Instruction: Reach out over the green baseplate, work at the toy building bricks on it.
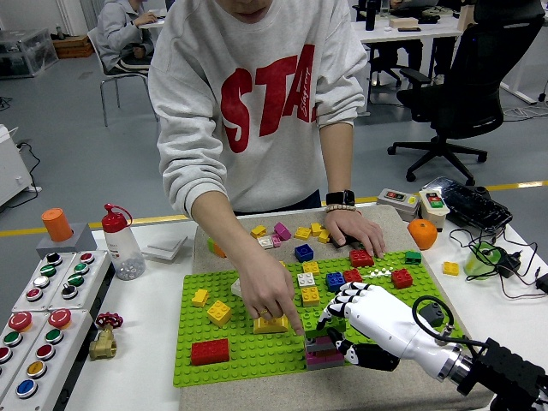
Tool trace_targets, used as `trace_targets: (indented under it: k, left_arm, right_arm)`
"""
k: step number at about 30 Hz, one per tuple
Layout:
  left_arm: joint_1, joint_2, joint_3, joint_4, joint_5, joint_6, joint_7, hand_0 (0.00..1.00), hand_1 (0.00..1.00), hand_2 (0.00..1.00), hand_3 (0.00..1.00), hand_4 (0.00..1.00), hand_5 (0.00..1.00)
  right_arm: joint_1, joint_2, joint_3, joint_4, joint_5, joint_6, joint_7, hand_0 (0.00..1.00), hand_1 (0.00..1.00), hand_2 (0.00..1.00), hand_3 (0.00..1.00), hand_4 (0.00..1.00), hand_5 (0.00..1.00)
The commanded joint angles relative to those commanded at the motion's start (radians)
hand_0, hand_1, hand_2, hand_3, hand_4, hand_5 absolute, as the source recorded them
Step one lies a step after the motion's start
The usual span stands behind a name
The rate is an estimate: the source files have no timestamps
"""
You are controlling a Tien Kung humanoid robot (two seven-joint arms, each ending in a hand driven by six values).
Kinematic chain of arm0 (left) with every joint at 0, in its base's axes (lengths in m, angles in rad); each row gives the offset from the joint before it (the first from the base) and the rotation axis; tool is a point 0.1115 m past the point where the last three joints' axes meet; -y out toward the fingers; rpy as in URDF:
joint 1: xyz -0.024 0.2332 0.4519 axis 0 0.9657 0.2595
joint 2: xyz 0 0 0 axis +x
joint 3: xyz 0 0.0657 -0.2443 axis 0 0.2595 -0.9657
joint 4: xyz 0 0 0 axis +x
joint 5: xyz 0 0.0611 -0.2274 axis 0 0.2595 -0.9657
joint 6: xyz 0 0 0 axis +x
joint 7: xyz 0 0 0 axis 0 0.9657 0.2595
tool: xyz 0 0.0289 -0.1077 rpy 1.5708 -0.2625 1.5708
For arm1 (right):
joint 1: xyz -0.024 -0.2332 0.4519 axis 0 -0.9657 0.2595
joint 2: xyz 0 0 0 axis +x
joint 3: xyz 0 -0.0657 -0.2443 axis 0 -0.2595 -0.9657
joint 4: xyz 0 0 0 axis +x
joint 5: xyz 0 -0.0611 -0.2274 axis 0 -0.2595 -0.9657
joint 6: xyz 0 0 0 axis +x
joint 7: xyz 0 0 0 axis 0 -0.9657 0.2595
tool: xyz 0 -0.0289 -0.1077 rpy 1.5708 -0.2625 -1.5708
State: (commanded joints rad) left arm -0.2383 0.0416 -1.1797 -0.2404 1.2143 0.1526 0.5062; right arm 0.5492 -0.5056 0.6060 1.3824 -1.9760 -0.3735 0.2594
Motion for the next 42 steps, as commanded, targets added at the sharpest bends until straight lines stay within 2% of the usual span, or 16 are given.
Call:
trace_targets:
  k: [42]
  left_arm:
    - [-0.004, 0.0, 0.004, 0.001, -0.005, 0.0, -0.003, 0.632, 0.599, 0.609, 0.418, 0.313, 0.944]
  right_arm:
    - [-0.041, 0.001, 0.029, 0.003, 0.006, -0.04, -0.006, 0.732, 0.653, 0.614, 0.567, 0.336, 0.192]
